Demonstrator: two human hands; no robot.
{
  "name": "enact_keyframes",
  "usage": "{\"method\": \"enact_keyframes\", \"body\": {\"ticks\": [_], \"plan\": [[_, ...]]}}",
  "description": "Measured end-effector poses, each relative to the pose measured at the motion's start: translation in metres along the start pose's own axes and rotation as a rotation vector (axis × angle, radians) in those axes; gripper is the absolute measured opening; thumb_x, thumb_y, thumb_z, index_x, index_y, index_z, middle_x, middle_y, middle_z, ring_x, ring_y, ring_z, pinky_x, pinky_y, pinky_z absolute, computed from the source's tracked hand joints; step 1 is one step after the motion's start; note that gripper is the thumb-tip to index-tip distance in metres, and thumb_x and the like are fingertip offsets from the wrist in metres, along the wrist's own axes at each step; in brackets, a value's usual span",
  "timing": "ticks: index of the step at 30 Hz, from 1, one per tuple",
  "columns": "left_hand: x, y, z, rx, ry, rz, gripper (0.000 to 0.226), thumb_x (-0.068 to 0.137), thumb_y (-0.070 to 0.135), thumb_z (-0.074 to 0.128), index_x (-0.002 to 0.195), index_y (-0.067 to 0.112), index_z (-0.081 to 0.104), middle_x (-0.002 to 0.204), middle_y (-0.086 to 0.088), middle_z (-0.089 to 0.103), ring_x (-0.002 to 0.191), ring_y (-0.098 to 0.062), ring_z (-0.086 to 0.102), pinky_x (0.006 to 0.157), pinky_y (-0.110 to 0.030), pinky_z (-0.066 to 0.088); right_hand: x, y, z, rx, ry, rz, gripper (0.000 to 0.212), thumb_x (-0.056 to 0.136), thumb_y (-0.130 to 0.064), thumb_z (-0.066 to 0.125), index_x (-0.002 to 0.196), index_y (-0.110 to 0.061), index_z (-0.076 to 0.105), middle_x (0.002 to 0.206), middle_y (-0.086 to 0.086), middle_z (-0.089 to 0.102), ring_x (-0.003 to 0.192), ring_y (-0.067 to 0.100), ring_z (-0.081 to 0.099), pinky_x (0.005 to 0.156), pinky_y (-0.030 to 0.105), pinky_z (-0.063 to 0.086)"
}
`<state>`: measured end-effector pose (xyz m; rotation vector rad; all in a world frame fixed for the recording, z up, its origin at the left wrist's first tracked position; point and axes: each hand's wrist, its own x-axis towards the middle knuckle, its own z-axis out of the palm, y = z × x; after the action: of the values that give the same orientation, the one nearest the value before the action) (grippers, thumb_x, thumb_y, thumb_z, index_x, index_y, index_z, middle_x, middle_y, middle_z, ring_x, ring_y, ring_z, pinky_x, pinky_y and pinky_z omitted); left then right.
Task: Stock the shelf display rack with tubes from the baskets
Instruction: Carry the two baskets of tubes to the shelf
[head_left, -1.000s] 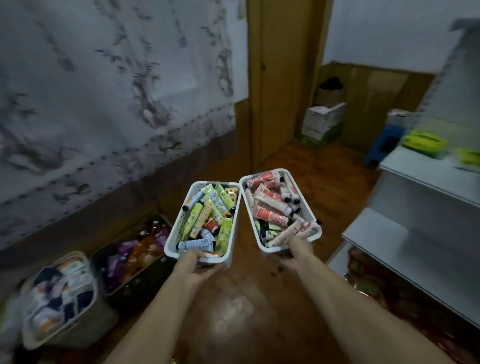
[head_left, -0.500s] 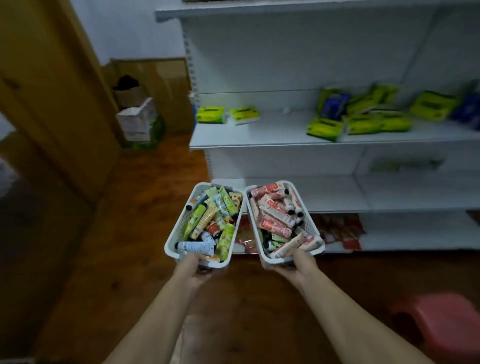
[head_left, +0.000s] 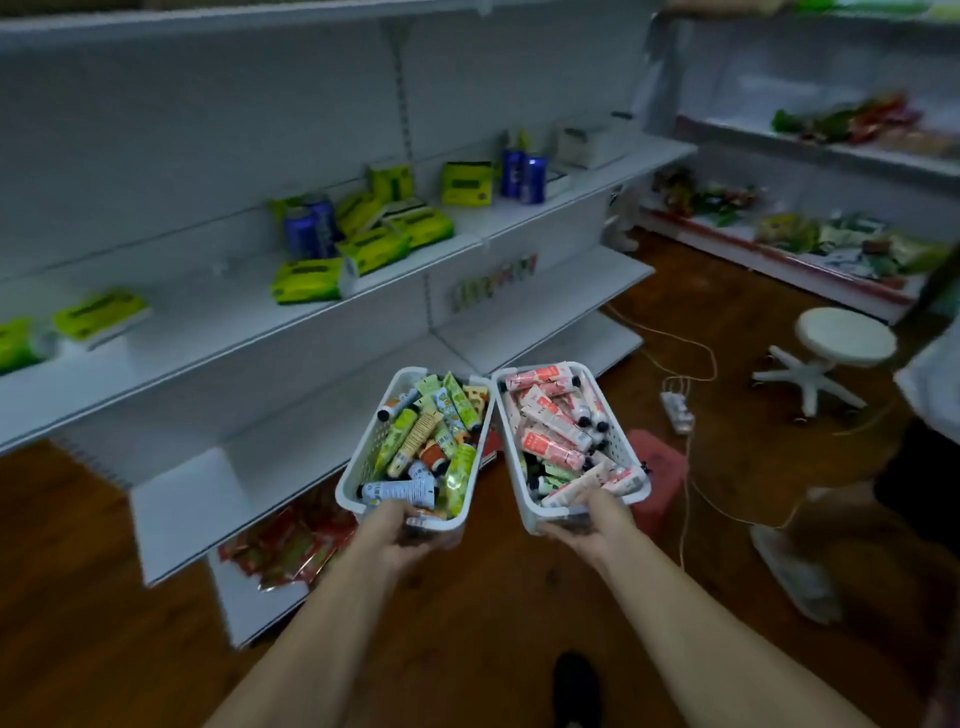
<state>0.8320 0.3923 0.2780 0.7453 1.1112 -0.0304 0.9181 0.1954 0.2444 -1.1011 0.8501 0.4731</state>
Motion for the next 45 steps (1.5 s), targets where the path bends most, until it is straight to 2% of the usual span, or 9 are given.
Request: {"method": "enact_keyframes", "body": {"ticks": [8, 12, 16, 21, 24, 31, 35, 41, 45], "plan": [[0.045, 0.001, 0.187, 0.094, -0.048, -0.058, 0.020, 0.092, -0.015, 0.031, 0.102, -0.002, 0.041, 0.109, -0.030, 0.044, 0.119, -0.047, 0.047, 0.093, -0.063, 0.043, 0.101, -0.142, -0.038, 0.065, 0.082, -0.027, 0.040, 0.087, 0.013, 0.041, 0.117, -0.014, 0.041, 0.093, 0.023, 0.048, 0.084, 0.046, 0.053, 0.081, 0.069, 0.048], [0.074, 0.012, 0.252, 0.123, -0.076, -0.072, 0.021, 0.091, -0.015, 0.031, 0.086, 0.001, 0.043, 0.113, -0.031, 0.045, 0.110, -0.046, 0.052, 0.092, -0.062, 0.044, 0.140, -0.200, -0.037, 0.095, 0.078, -0.061, 0.038, 0.088, 0.011, 0.039, 0.119, -0.010, 0.042, 0.101, 0.024, 0.047, 0.082, 0.046, 0.052, 0.077, 0.067, 0.049], [0.108, 0.037, 0.301, 0.163, -0.071, -0.038, 0.027, 0.088, -0.017, 0.030, 0.104, -0.002, 0.046, 0.115, -0.031, 0.050, 0.082, -0.041, 0.057, 0.073, -0.059, 0.048, 0.182, -0.247, -0.021, 0.092, 0.079, -0.051, 0.038, 0.088, 0.010, 0.042, 0.119, -0.012, 0.043, 0.111, 0.027, 0.050, 0.086, 0.047, 0.055, 0.063, 0.063, 0.054], [0.184, 0.078, 0.347, 0.203, -0.070, -0.007, 0.054, 0.079, -0.023, 0.036, 0.125, 0.003, 0.047, 0.120, -0.027, 0.053, 0.090, -0.045, 0.058, 0.053, -0.053, 0.054, 0.240, -0.293, 0.027, 0.067, 0.067, -0.025, 0.033, 0.088, 0.011, 0.044, 0.116, -0.008, 0.044, 0.105, 0.026, 0.049, 0.095, 0.048, 0.054, 0.077, 0.063, 0.051], [0.261, 0.099, 0.365, 0.257, -0.100, -0.001, 0.061, 0.074, -0.024, 0.042, 0.129, 0.001, 0.051, 0.114, -0.031, 0.060, 0.098, -0.048, 0.062, 0.064, -0.057, 0.054, 0.284, -0.318, 0.063, 0.069, 0.063, -0.013, 0.032, 0.086, 0.013, 0.044, 0.112, -0.005, 0.044, 0.099, 0.024, 0.049, 0.106, 0.050, 0.051, 0.087, 0.065, 0.047], [0.343, 0.151, 0.434, 0.251, -0.133, -0.068, 0.030, 0.083, -0.020, 0.037, 0.090, 0.004, 0.054, 0.090, -0.022, 0.059, 0.092, -0.042, 0.058, 0.091, -0.064, 0.045, 0.392, -0.373, 0.133, 0.076, 0.124, 0.039, 0.043, 0.084, 0.014, 0.044, 0.122, -0.006, 0.047, 0.116, 0.023, 0.055, 0.086, 0.037, 0.058, 0.063, 0.055, 0.051], [0.373, 0.161, 0.460, 0.279, -0.102, -0.085, 0.027, 0.084, -0.016, 0.035, 0.073, -0.001, 0.055, 0.074, -0.021, 0.057, 0.074, -0.037, 0.056, 0.074, -0.053, 0.054, 0.437, -0.399, 0.142, 0.010, 0.115, 0.057, 0.014, 0.095, 0.000, 0.047, 0.104, -0.008, 0.054, 0.095, 0.020, 0.059, 0.080, 0.034, 0.060, 0.071, 0.055, 0.053], [0.431, 0.163, 0.486, 0.270, -0.072, -0.129, 0.021, 0.082, -0.015, 0.041, 0.090, -0.006, 0.059, 0.091, -0.032, 0.062, 0.102, -0.048, 0.057, 0.092, -0.066, 0.044, 0.486, -0.443, 0.153, -0.180, -0.016, 0.018, 0.024, 0.077, 0.015, 0.045, 0.082, -0.005, 0.058, 0.088, 0.019, 0.062, 0.079, 0.038, 0.062, 0.055, 0.046, 0.057], [0.461, 0.167, 0.500, 0.243, -0.075, -0.106, 0.022, 0.086, -0.014, 0.040, 0.081, 0.000, 0.057, 0.082, -0.026, 0.059, 0.081, -0.041, 0.057, 0.091, -0.065, 0.044, 0.537, -0.477, 0.162, -0.337, 0.042, 0.007, 0.019, 0.086, 0.007, 0.045, 0.102, -0.001, 0.053, 0.101, 0.024, 0.060, 0.095, 0.041, 0.062, 0.067, 0.052, 0.057]]}}
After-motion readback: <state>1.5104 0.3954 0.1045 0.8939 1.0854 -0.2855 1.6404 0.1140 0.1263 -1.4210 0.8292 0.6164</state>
